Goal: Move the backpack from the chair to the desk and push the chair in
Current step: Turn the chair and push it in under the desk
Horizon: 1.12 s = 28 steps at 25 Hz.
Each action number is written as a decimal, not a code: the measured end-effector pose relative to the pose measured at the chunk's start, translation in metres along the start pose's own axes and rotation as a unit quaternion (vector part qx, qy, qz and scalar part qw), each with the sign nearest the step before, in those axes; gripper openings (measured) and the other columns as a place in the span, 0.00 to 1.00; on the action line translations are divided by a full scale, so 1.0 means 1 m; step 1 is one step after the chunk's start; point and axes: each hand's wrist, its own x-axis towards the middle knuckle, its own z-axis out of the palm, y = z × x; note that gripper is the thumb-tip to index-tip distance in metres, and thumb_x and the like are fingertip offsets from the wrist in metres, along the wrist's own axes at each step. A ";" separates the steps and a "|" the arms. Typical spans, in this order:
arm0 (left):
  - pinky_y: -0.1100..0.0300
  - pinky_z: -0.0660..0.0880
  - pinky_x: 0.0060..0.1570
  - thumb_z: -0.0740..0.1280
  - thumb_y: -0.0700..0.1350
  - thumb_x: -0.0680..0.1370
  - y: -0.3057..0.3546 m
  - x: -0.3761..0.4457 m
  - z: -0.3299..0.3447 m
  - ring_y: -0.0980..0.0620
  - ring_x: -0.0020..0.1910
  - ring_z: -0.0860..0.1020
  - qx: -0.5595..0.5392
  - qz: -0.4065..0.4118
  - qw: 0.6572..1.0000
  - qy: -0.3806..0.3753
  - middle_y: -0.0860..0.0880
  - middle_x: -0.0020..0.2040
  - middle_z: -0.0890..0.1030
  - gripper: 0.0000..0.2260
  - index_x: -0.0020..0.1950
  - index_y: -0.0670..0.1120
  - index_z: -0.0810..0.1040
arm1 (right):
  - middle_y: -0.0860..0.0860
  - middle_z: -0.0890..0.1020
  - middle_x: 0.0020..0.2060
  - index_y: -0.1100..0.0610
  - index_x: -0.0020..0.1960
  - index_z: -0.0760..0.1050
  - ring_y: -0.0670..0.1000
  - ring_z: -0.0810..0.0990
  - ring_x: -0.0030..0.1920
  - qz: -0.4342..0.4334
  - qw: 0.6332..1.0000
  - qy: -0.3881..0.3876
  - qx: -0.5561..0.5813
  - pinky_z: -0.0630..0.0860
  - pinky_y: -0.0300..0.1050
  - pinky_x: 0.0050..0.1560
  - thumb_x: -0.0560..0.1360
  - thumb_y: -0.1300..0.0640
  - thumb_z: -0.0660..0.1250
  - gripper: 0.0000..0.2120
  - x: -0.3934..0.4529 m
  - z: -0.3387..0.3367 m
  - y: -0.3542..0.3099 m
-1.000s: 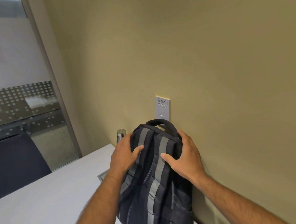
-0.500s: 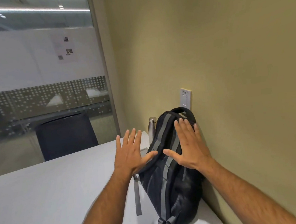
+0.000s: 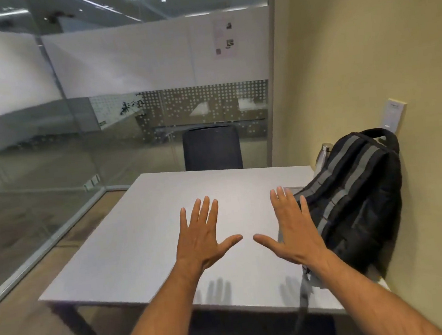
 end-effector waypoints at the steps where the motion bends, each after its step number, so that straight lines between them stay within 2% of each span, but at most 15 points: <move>1: 0.38 0.32 0.76 0.33 0.82 0.67 -0.022 -0.023 -0.005 0.43 0.83 0.40 0.010 -0.025 1.000 -0.003 0.48 0.84 0.41 0.52 0.84 0.52 0.41 | 0.52 0.37 0.82 0.51 0.82 0.35 0.55 0.34 0.81 -0.027 1.000 -0.004 0.016 0.31 0.62 0.78 0.72 0.19 0.46 0.52 -0.002 0.009 -0.026; 3: 0.38 0.31 0.76 0.35 0.81 0.68 -0.061 -0.067 -0.016 0.44 0.82 0.38 0.029 -0.073 0.997 -0.013 0.49 0.83 0.38 0.51 0.83 0.52 0.39 | 0.51 0.37 0.82 0.50 0.82 0.36 0.54 0.33 0.81 -0.075 0.996 -0.015 0.042 0.29 0.61 0.78 0.72 0.19 0.46 0.52 -0.005 0.026 -0.075; 7: 0.38 0.29 0.75 0.47 0.80 0.72 -0.146 -0.171 -0.045 0.45 0.82 0.38 0.041 -0.174 0.984 -0.010 0.49 0.83 0.39 0.48 0.83 0.53 0.41 | 0.49 0.35 0.82 0.49 0.82 0.34 0.54 0.31 0.80 -0.171 0.981 -0.055 0.078 0.30 0.62 0.78 0.71 0.18 0.41 0.51 -0.017 0.051 -0.194; 10: 0.35 0.36 0.78 0.41 0.81 0.71 -0.205 -0.255 -0.073 0.44 0.83 0.40 0.071 -0.235 0.969 -0.025 0.47 0.84 0.41 0.50 0.83 0.51 0.41 | 0.48 0.30 0.80 0.47 0.79 0.27 0.52 0.27 0.79 -0.235 0.963 -0.092 0.096 0.30 0.62 0.78 0.66 0.16 0.33 0.52 -0.035 0.061 -0.289; 13: 0.36 0.41 0.79 0.33 0.81 0.67 -0.258 -0.354 -0.103 0.44 0.83 0.43 0.095 -0.288 0.953 -0.019 0.46 0.85 0.44 0.54 0.84 0.48 0.43 | 0.50 0.31 0.80 0.49 0.80 0.30 0.53 0.28 0.79 -0.306 0.936 -0.120 0.122 0.30 0.63 0.78 0.67 0.17 0.35 0.53 -0.067 0.069 -0.390; 17: 0.35 0.46 0.79 0.38 0.81 0.70 -0.325 -0.485 -0.138 0.45 0.83 0.49 0.113 -0.352 0.929 -0.011 0.45 0.84 0.53 0.53 0.84 0.46 0.51 | 0.53 0.34 0.81 0.53 0.81 0.34 0.53 0.30 0.80 -0.385 0.905 -0.131 0.122 0.35 0.64 0.79 0.71 0.19 0.40 0.53 -0.124 0.081 -0.525; 20: 0.38 0.44 0.79 0.37 0.81 0.68 -0.370 -0.571 -0.170 0.45 0.83 0.49 0.118 -0.378 0.918 -0.017 0.46 0.84 0.53 0.54 0.84 0.47 0.52 | 0.55 0.37 0.82 0.55 0.82 0.36 0.54 0.34 0.81 -0.411 0.888 -0.136 0.155 0.37 0.66 0.79 0.71 0.19 0.40 0.54 -0.167 0.081 -0.618; 23: 0.38 0.44 0.80 0.37 0.81 0.68 -0.414 -0.646 -0.198 0.46 0.83 0.50 0.113 -0.391 0.913 0.001 0.47 0.84 0.55 0.53 0.83 0.48 0.54 | 0.54 0.37 0.81 0.54 0.82 0.36 0.53 0.34 0.81 -0.433 0.873 -0.134 0.181 0.34 0.62 0.79 0.70 0.18 0.38 0.54 -0.204 0.078 -0.702; 28: 0.40 0.41 0.80 0.36 0.79 0.71 -0.485 -0.727 -0.227 0.48 0.83 0.46 0.098 -0.403 0.910 -0.005 0.49 0.85 0.51 0.48 0.84 0.51 0.52 | 0.54 0.38 0.82 0.55 0.82 0.36 0.53 0.34 0.81 -0.452 0.855 -0.148 0.208 0.34 0.62 0.80 0.69 0.18 0.37 0.55 -0.235 0.083 -0.813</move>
